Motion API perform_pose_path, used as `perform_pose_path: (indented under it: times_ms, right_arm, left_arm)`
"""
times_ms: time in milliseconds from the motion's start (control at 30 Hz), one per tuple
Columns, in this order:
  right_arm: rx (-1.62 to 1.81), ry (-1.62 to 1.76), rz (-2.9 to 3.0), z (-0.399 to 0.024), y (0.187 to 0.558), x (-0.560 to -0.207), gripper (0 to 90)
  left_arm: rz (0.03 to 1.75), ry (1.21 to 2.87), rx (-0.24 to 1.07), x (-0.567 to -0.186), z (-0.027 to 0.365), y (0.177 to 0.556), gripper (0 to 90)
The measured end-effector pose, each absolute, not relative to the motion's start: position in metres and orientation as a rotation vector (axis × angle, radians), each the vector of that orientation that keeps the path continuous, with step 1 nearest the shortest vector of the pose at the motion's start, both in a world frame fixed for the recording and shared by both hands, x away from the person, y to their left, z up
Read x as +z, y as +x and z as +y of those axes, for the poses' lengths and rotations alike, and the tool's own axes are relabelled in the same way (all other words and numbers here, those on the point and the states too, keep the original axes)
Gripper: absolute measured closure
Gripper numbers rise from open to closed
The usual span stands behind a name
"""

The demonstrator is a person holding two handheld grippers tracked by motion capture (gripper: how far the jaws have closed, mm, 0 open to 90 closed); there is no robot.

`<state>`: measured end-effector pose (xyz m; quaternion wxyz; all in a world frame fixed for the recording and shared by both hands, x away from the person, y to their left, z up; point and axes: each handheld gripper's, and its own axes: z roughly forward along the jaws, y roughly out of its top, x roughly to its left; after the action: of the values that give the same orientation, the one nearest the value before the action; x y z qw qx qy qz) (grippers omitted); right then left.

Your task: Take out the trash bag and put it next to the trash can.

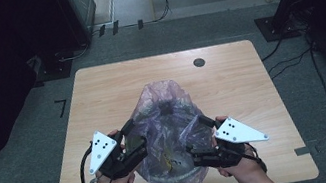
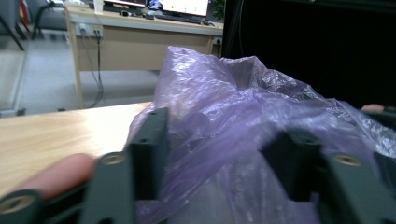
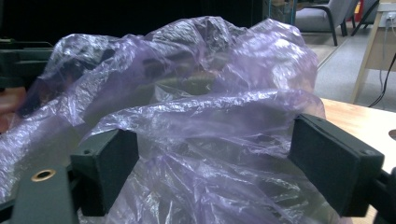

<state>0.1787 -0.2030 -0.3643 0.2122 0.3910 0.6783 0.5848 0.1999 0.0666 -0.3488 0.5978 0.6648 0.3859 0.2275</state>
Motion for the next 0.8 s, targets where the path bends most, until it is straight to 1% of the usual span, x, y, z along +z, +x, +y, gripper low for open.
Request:
perform_pose_path:
  times_ms: [67, 167, 267, 467, 633, 667, 700, 733, 767, 800]
  right_arm:
    - [1.634, 1.088, 1.888, -0.203, 0.179, -0.362, 14.3]
    - [1.643, 1.070, 1.894, -0.201, 0.178, -0.357, 14.1]
    - [1.642, 1.043, 1.917, -0.197, 0.178, -0.354, 13.4]
    - [1.597, 0.996, 1.993, -0.186, 0.177, -0.348, 11.9]
    - [1.589, 0.981, 2.048, -0.177, 0.178, -0.340, 7.7]
    - [1.555, 0.946, 2.070, -0.170, 0.178, -0.337, 5.5]
    - [1.531, 0.926, 2.070, -0.166, 0.178, -0.336, 5.5]
    - [1.506, 0.908, 2.064, -0.162, 0.178, -0.335, 6.6]
    - [1.506, 0.908, 2.064, -0.162, 0.178, -0.335, 6.6]
    - [1.458, 0.911, 2.027, -0.156, 0.177, -0.334, 25.2]
  left_arm:
    - [0.876, 1.535, 0.506, -0.348, 0.067, 0.199, 61.0]
    - [0.858, 1.536, 0.495, -0.346, 0.067, 0.198, 69.7]
    - [0.827, 1.539, 0.465, -0.343, 0.065, 0.197, 75.2]
    - [0.753, 1.558, 0.401, -0.336, 0.058, 0.192, 80.3]
    - [0.713, 1.549, 0.357, -0.330, 0.054, 0.187, 83.1]
    - [0.678, 1.548, 0.313, -0.328, 0.050, 0.184, 83.9]
    - [0.662, 1.545, 0.289, -0.327, 0.050, 0.182, 83.9]
    - [0.650, 1.535, 0.261, -0.326, 0.049, 0.181, 83.7]
    - [0.650, 1.535, 0.261, -0.326, 0.049, 0.181, 83.0]
    - [0.642, 1.508, 0.213, -0.326, 0.051, 0.179, 81.1]
